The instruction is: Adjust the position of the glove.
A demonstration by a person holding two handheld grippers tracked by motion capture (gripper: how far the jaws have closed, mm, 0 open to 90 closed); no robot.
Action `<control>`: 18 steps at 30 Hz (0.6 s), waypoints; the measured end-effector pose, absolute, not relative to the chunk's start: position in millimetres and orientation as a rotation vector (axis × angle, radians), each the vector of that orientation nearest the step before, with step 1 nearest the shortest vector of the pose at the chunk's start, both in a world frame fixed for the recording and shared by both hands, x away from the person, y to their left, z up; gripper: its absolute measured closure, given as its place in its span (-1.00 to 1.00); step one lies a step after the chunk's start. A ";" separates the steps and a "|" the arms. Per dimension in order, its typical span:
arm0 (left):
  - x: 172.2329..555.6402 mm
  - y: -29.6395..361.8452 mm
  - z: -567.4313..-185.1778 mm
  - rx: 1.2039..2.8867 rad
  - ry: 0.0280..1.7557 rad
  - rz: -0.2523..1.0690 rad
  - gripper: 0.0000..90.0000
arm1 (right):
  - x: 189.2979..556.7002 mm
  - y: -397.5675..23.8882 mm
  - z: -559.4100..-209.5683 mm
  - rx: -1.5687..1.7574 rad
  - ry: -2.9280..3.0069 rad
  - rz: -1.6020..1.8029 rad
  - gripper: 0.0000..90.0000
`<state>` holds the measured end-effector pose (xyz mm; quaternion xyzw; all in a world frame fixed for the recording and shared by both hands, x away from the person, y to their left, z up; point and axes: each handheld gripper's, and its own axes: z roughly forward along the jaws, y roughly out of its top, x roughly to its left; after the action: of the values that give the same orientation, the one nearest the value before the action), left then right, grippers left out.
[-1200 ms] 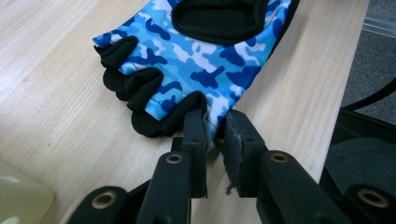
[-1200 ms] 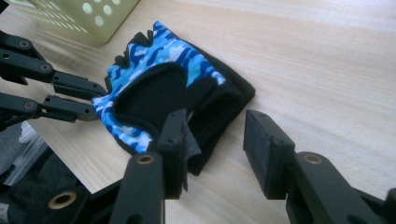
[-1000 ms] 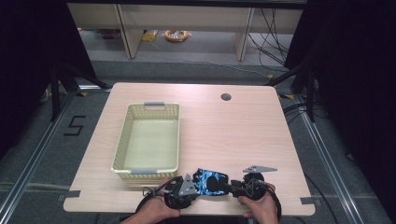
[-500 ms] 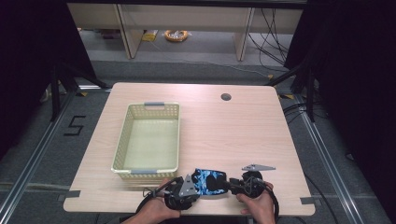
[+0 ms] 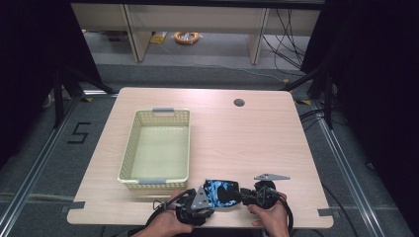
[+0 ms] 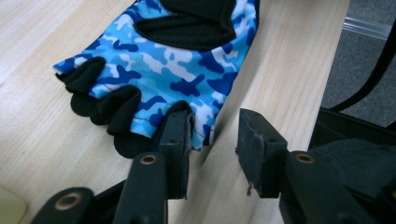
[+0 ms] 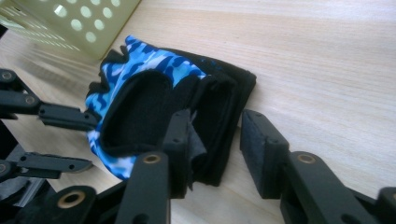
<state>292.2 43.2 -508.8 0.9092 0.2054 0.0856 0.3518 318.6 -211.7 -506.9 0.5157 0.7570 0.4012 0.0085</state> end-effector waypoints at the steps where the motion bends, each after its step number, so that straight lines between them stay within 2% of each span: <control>1: 291.9 43.3 -508.7 2.353 0.529 0.225 0.52 | 318.7 -210.5 -507.7 1.624 2.363 1.247 0.44; 4: 292.2 44.3 -508.9 2.345 0.531 0.242 0.74 | 319.8 -210.4 -512.3 1.623 2.368 1.265 0.57; 5: 292.9 44.4 -509.9 2.338 0.530 0.246 0.77 | 319.7 -210.9 -512.6 1.624 2.367 1.263 0.61; 6: 292.3 44.7 -509.3 2.345 0.529 0.251 0.81 | 319.1 -211.5 -513.8 1.614 2.371 1.276 0.73; 9: 289.2 43.4 -510.9 2.321 0.527 0.261 0.88 | 319.2 -211.6 -516.2 1.607 2.378 1.349 0.87; 18: 291.8 48.4 -508.6 2.303 0.541 0.264 0.93 | 315.5 -216.5 -509.8 1.606 2.320 1.470 0.90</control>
<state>291.8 48.4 -508.6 0.8982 0.2111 0.1031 0.3715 315.5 -216.5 -509.8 0.5048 0.7290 0.4619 -0.0199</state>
